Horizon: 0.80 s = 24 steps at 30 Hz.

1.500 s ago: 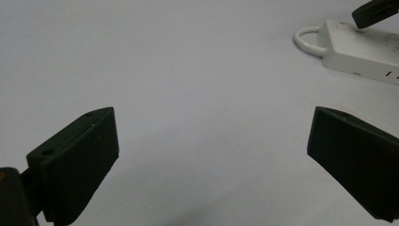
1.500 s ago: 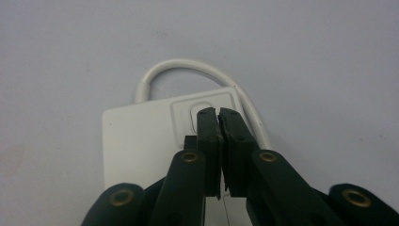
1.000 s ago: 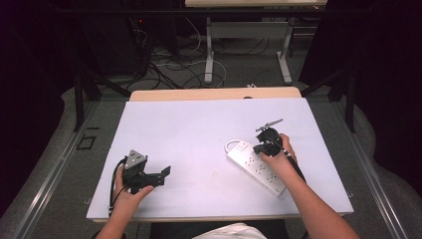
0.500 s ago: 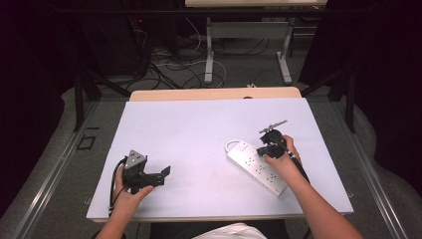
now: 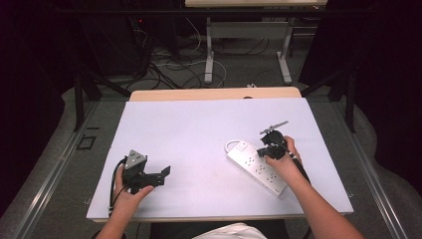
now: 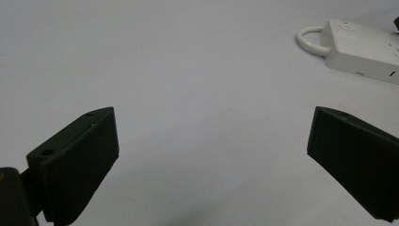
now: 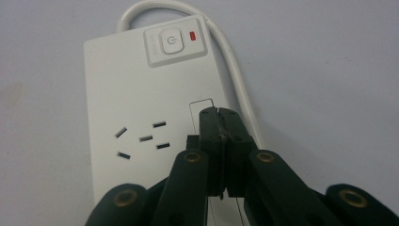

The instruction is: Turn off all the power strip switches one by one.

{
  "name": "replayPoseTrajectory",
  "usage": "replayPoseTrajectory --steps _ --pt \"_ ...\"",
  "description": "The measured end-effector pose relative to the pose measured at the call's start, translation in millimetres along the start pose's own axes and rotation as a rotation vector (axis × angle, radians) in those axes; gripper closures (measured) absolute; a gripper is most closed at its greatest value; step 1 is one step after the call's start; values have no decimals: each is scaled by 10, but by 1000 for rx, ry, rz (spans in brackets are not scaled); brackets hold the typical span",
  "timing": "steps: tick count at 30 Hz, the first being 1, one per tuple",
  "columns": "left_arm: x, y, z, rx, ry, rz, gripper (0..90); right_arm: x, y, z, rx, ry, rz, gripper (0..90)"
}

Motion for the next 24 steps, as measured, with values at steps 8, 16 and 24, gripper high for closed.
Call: replayPoseTrajectory --steps 8,16,24 --pt "-5 2 -1 0 -6 -2 23 -9 -13 -2 8 -4 -5 900" --pt "-8 3 -1 -3 -14 -3 23 -9 -16 5 -2 5 3 900" --pt "-6 0 -1 -3 -18 -2 23 -6 -19 29 1 -14 -3 900"
Point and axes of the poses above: each handheld gripper's, and its own axes: y roughly backward along the jaws, z roughly out of its underside, x roughly to its right, the point moved 3 cm from there along -y, roughly forward along the jaws, and after that the axes turned 5 degrees about x, right-handed, at the moved point
